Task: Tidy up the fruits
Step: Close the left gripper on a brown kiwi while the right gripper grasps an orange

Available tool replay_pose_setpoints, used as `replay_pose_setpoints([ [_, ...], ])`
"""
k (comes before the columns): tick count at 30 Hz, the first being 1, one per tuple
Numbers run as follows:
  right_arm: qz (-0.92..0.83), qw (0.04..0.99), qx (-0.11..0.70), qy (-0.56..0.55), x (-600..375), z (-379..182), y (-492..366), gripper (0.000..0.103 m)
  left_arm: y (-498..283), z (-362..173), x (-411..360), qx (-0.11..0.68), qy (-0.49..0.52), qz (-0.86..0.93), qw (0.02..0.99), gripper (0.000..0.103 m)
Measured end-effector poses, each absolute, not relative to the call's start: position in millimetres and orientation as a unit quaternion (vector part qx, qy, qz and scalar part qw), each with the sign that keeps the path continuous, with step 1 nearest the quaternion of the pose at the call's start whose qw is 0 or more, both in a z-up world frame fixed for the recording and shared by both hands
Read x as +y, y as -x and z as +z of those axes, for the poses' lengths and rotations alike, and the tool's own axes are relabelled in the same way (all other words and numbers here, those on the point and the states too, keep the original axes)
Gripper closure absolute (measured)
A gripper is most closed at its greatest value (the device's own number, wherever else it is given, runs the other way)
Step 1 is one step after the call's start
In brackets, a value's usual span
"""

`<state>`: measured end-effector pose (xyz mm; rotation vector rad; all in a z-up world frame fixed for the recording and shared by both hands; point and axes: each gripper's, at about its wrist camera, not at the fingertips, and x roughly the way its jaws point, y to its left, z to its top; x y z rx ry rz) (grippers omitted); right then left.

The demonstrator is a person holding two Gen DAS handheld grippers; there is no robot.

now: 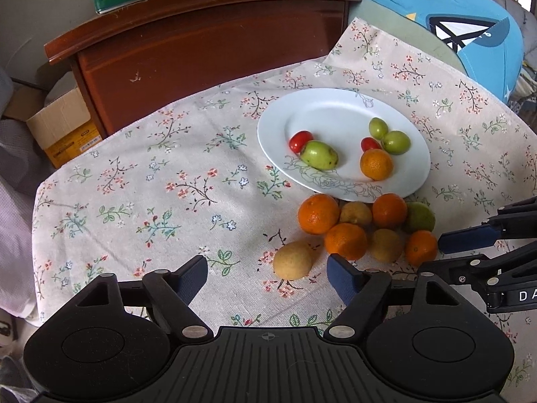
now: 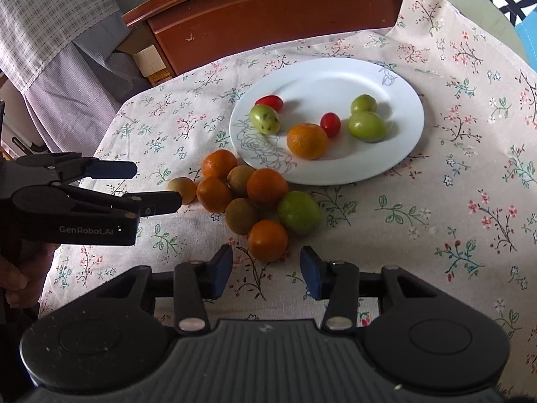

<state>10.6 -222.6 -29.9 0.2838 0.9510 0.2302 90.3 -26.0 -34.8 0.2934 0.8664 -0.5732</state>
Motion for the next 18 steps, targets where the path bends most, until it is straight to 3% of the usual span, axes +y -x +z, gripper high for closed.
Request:
replay_pose_setpoints([
  [8, 0.114, 0.875, 0.452, -0.130, -219, -34, -14, 0.064, -94, -44, -33, 0.419, -0.142, -0.288, 0.849, 0.036],
  [15, 0.117, 0.876, 0.450, -0.126, -217, -35, -15, 0.077, -96, -50, -37, 0.427, -0.139, -0.299, 0.842, 0.057],
  [18, 0.117, 0.876, 0.449, -0.127, -217, -35, -15, 0.077, -96, -51, -39, 0.426, -0.141, -0.298, 0.843, 0.064],
])
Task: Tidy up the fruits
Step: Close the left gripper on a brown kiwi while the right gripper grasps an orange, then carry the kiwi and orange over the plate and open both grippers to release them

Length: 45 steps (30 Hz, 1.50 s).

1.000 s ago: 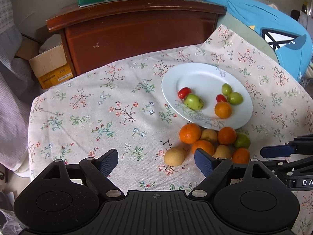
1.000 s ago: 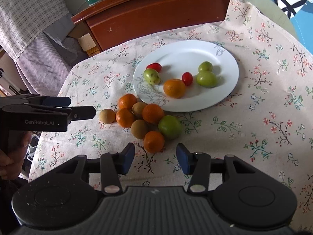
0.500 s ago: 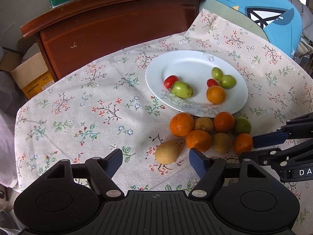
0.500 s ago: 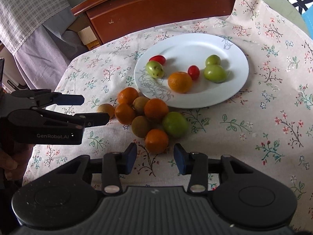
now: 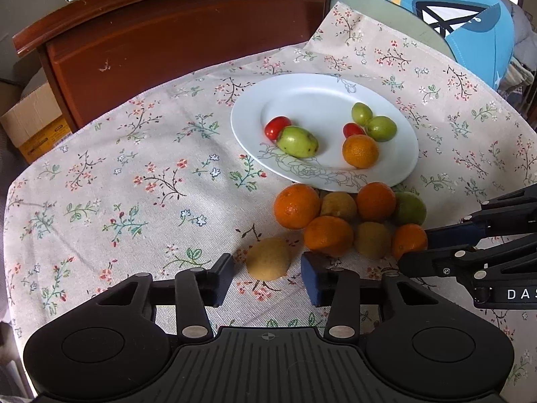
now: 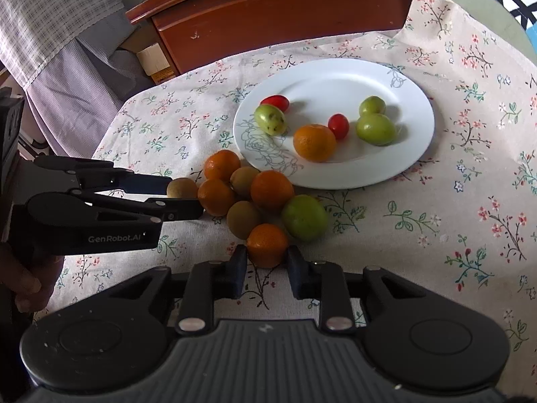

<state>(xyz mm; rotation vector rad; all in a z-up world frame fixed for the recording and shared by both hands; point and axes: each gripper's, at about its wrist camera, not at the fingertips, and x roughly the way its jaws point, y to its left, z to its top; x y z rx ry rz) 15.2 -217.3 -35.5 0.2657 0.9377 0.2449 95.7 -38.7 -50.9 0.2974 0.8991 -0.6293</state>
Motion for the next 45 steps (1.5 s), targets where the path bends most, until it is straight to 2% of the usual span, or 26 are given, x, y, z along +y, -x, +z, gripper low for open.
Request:
replay_pose_setpoints([
  [3, 0.120, 0.876, 0.450, -0.126, -217, -35, -15, 0.077, -95, -51, -40, 0.421, -0.147, -0.298, 0.844, 0.077],
  [27, 0.164, 0.886, 0.411, -0.134, -213, -14, -14, 0.078, -102, -21, -26, 0.421, -0.088, -0.258, 0.865, 0.077],
  [45, 0.114, 0.925, 0.324, -0.161, -260, 36, -32, 0.078, -105, 34, -47, 0.367, -0.049, -0.281, 0.885, 0.077],
])
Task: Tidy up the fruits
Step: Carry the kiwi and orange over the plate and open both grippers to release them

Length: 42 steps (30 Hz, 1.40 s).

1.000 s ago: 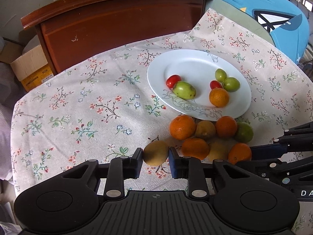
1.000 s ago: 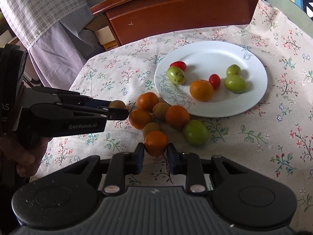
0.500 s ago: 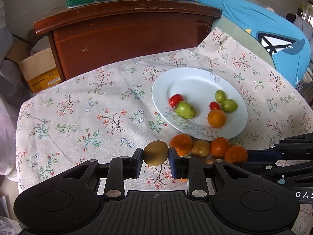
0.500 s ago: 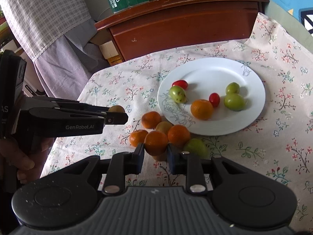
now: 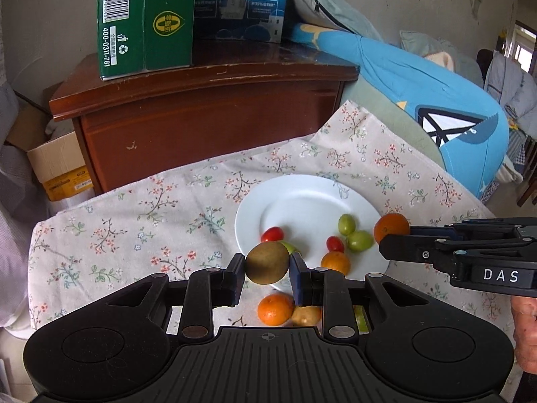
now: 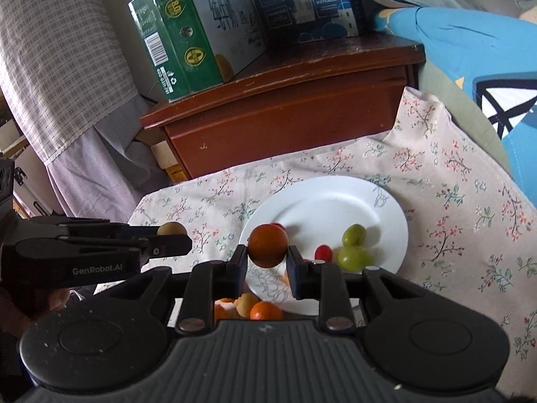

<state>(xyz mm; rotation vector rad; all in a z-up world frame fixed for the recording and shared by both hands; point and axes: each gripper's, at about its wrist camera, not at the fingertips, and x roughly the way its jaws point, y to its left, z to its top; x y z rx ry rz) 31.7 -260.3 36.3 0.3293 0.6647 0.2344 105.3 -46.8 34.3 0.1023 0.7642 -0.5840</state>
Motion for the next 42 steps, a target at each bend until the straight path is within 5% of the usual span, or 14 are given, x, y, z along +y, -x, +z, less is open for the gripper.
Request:
replay_pose_setpoints([
  [42, 0.051, 0.911, 0.362, -0.194, -294, -14, -124, 0.075, -154, -22, -124, 0.392, -0.024, -0.305, 0.868, 0.074],
])
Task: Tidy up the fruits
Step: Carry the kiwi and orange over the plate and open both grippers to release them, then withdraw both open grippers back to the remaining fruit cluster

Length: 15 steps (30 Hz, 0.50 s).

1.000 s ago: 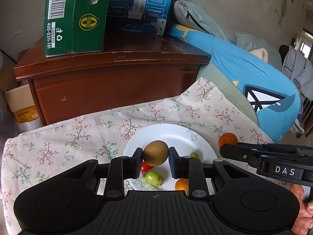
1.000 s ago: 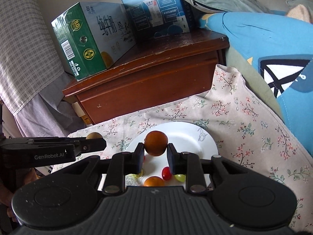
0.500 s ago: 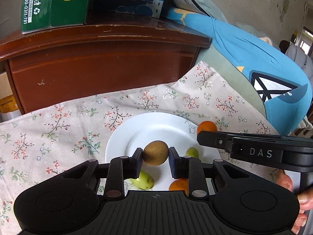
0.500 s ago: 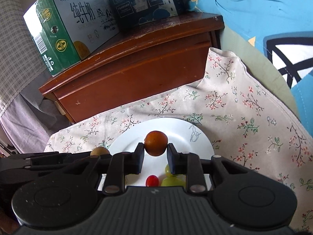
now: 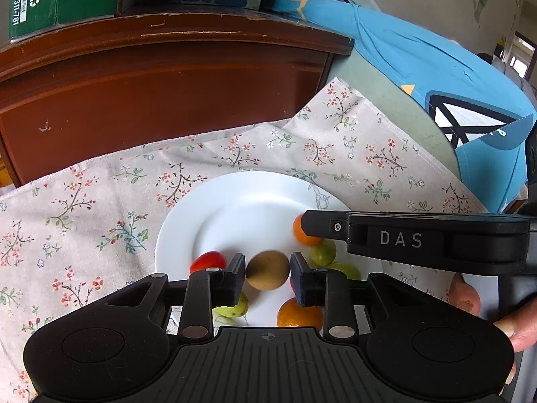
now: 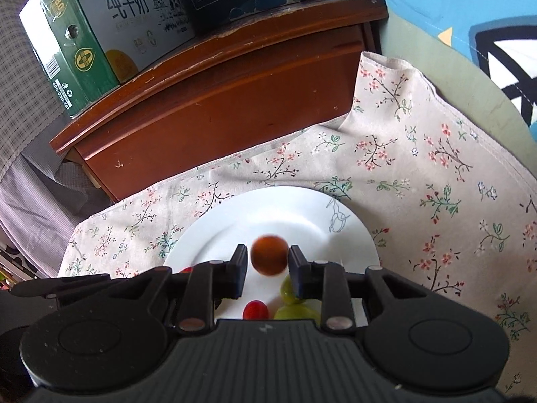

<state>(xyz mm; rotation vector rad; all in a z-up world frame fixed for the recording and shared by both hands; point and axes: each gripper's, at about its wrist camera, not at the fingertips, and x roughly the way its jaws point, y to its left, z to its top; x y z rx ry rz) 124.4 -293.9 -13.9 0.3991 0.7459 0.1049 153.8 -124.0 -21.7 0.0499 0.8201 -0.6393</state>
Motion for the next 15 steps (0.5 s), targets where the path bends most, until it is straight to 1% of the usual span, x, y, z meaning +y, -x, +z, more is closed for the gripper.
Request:
replay_pose_setpoints([
  [1, 0.051, 0.911, 0.360, -0.192, -294, -13, -124, 0.075, -153, -20, -124, 0.389, -0.025, -0.304, 0.869, 0.068],
  [2, 0.052, 0.912, 0.359, -0.191, -294, -12, -124, 0.075, -152, -19, -124, 0.385, -0.025, -0.304, 0.871, 0.065],
  [3, 0.053, 0.913, 0.357, -0.191, -294, -11, -124, 0.075, -151, -16, -124, 0.380, -0.027, -0.301, 0.874, 0.056],
  [4, 0.053, 0.913, 0.356, -0.191, -294, -10, -124, 0.075, -149, -13, -124, 0.375, -0.030, -0.296, 0.878, 0.043],
  [6, 0.052, 0.915, 0.353, -0.190, -294, -7, -123, 0.074, -147, -5, -121, 0.364, -0.031, -0.281, 0.887, 0.028],
  [9, 0.046, 0.917, 0.347, -0.191, -295, -2, -122, 0.071, -145, 5, -116, 0.356, -0.037, -0.275, 0.893, 0.025],
  [10, 0.044, 0.918, 0.346, -0.190, -296, -1, -121, 0.070, -145, 8, -114, 0.356, -0.039, -0.268, 0.894, 0.023],
  [11, 0.043, 0.918, 0.345, -0.191, -296, 0, -121, 0.069, -144, 11, -113, 0.357, -0.042, -0.260, 0.896, 0.018],
  [12, 0.042, 0.918, 0.345, -0.192, -297, 1, -120, 0.069, -144, 13, -111, 0.356, -0.046, -0.254, 0.898, 0.016],
  [15, 0.039, 0.916, 0.346, -0.197, -298, 4, -116, 0.068, -141, 19, -103, 0.357, -0.054, -0.237, 0.902, 0.016],
])
